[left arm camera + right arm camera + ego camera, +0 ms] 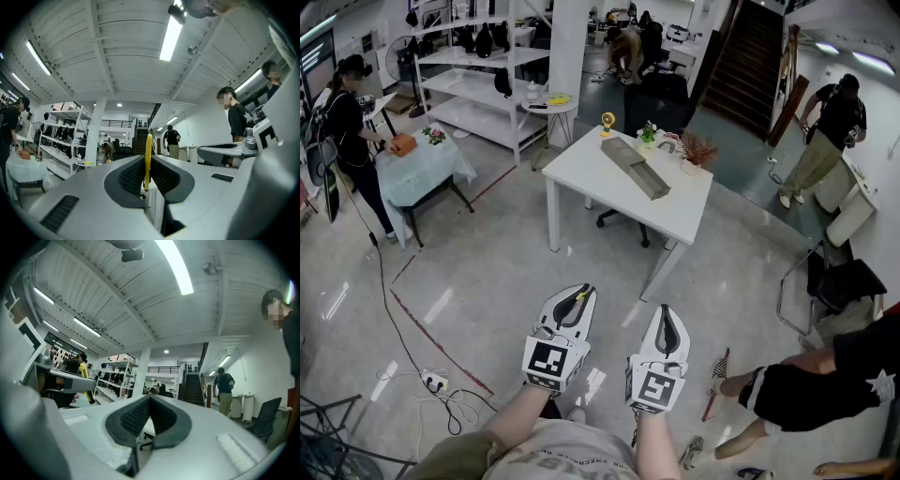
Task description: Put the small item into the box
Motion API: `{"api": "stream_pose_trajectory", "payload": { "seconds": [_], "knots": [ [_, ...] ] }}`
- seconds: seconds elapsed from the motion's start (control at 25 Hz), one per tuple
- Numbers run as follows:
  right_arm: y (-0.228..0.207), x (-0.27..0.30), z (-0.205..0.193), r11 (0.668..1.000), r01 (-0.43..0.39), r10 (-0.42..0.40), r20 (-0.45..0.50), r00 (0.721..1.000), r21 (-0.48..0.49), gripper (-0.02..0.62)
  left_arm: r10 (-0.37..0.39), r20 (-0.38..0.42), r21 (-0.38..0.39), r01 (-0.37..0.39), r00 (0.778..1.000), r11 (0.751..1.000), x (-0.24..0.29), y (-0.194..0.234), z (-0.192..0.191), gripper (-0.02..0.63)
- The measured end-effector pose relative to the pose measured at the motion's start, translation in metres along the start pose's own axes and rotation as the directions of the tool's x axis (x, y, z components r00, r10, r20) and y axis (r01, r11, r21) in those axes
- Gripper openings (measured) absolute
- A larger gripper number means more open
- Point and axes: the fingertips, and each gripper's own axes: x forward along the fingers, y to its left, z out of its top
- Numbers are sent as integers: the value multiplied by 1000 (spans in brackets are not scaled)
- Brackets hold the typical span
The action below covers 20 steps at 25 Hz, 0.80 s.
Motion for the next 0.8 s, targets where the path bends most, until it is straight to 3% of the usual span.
{"api": "stream_pose_trajectory", "payload": {
  "seconds": [0.6, 0.8],
  "knots": [
    [-1, 5, -4, 1000, -10, 10, -14, 1000, -4, -2, 2, -21, -9, -2, 1000, 1000, 6, 2, -7, 41],
    [3, 20, -4, 997, -39, 38, 12, 999, 62, 0, -7, -32, -16, 6, 999, 1000, 19, 15, -6, 41]
  ]
}}
